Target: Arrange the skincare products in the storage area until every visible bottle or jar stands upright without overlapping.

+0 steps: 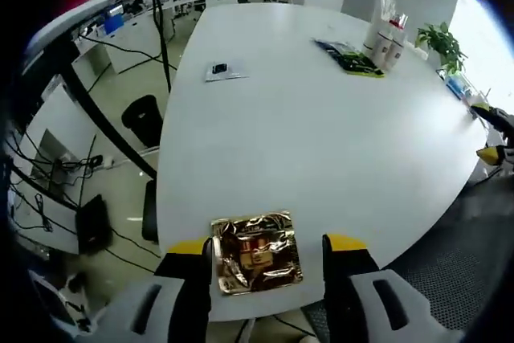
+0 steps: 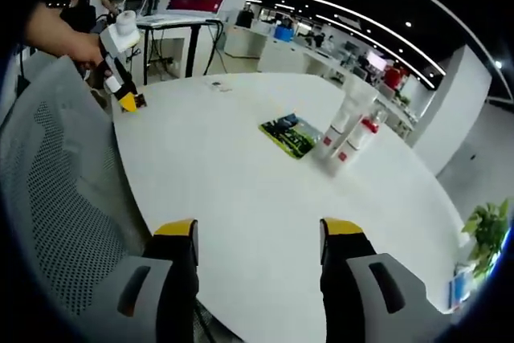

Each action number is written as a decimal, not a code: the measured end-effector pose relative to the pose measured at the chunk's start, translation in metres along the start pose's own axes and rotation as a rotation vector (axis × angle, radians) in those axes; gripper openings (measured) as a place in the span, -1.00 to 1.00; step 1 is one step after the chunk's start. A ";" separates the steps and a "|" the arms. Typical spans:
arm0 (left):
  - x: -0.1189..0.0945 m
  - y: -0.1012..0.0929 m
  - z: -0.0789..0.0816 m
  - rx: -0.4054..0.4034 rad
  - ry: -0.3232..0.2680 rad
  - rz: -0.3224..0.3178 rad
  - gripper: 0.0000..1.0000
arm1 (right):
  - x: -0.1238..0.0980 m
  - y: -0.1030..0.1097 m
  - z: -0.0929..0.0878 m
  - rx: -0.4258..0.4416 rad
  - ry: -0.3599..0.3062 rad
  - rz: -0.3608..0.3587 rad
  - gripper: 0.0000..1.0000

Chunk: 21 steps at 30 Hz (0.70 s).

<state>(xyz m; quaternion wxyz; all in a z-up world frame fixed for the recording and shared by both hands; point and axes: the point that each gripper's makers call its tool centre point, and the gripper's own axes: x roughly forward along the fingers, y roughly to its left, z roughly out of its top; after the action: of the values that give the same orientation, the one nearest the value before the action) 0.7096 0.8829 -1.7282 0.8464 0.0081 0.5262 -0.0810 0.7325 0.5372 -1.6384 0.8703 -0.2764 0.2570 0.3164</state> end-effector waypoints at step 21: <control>0.000 -0.006 -0.008 0.067 0.054 -0.022 -0.24 | -0.002 -0.006 0.004 -0.020 -0.022 -0.021 0.09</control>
<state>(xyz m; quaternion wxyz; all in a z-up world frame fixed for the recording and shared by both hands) 0.7019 0.8779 -1.7314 0.8301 0.0326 0.5461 -0.1076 0.7366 0.5355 -1.6324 0.8737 -0.2841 0.2412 0.3126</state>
